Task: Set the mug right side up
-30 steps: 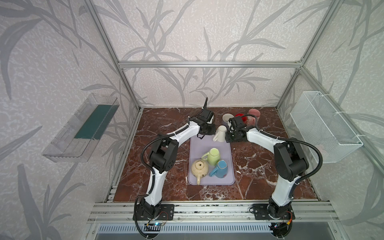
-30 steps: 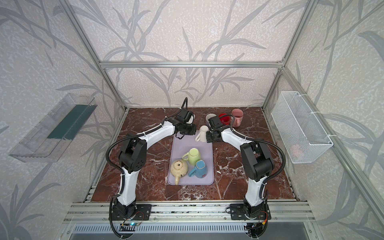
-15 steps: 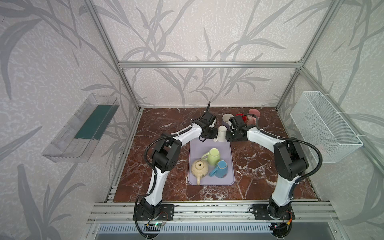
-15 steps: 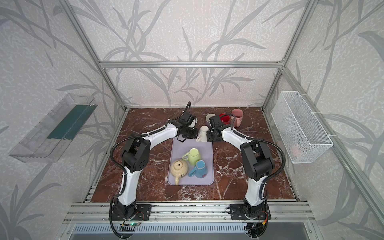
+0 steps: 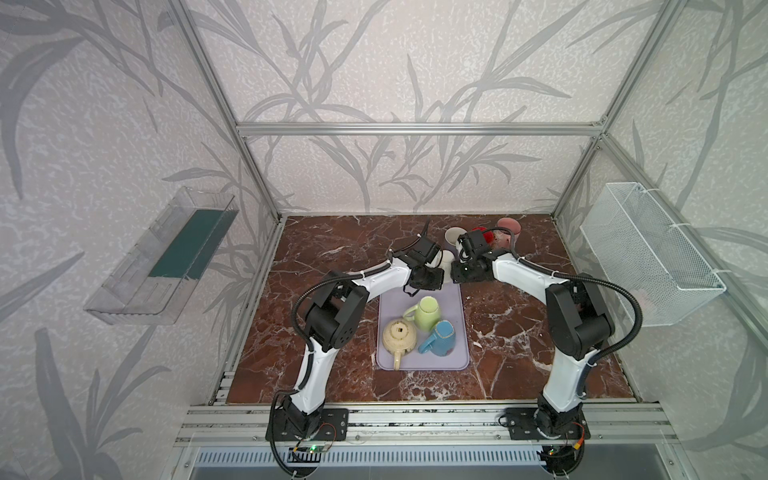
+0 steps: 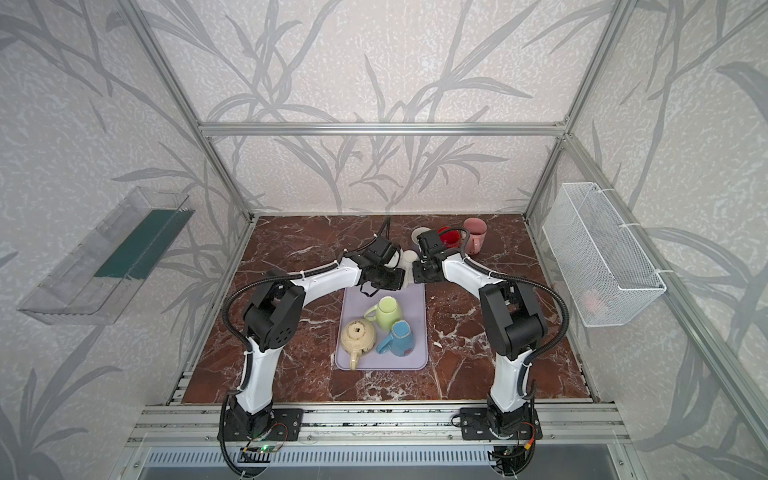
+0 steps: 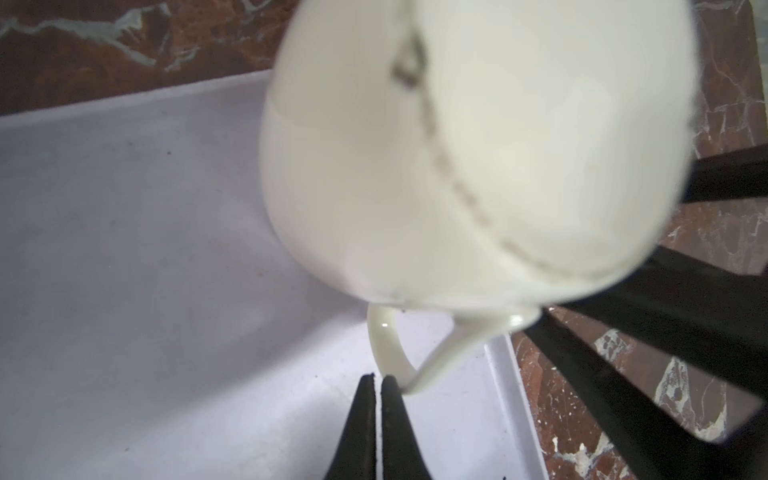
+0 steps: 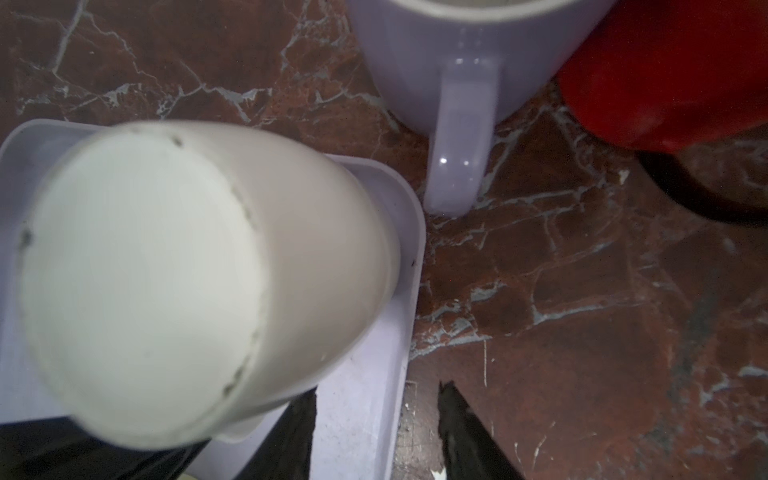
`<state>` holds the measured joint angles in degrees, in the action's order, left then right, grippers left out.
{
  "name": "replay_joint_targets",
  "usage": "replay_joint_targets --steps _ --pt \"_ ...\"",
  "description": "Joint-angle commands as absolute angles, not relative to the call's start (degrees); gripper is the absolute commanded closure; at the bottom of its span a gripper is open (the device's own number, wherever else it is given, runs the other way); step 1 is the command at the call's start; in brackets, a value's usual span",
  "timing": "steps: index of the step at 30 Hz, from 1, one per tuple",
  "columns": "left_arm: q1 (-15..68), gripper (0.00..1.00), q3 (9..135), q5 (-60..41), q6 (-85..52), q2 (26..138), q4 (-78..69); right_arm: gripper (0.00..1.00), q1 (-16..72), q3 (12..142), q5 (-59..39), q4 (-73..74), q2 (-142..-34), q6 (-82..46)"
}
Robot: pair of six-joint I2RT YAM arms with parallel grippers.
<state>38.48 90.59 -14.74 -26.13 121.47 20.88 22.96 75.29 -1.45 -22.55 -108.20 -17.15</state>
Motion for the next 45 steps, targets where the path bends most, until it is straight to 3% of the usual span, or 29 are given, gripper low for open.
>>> replay_joint_targets --steps 1,9,22,28,35,45 --pt "38.8 0.93 90.3 -14.9 -26.6 118.3 19.9 0.52 22.9 75.6 -0.2 -23.7 -107.1 -17.8" --pt "38.9 0.93 83.6 -11.7 -25.3 107.3 19.9 0.52 24.4 70.5 3.4 -21.8 -98.6 -21.0" --pt "38.8 0.87 74.1 -3.6 -20.7 82.8 33.5 0.52 29.3 72.5 7.9 -25.5 -97.5 -24.2" --pt "38.8 0.68 70.9 -0.7 -17.0 73.6 40.8 0.53 31.4 75.5 10.6 -27.0 -101.9 -26.0" --pt "38.1 0.49 59.9 1.4 -16.0 62.4 39.5 0.55 32.7 79.6 11.9 -28.8 -105.9 -26.8" --pt "38.0 0.22 54.1 3.2 -15.3 56.2 36.8 0.59 32.8 83.8 13.8 -31.8 -110.0 -26.7"
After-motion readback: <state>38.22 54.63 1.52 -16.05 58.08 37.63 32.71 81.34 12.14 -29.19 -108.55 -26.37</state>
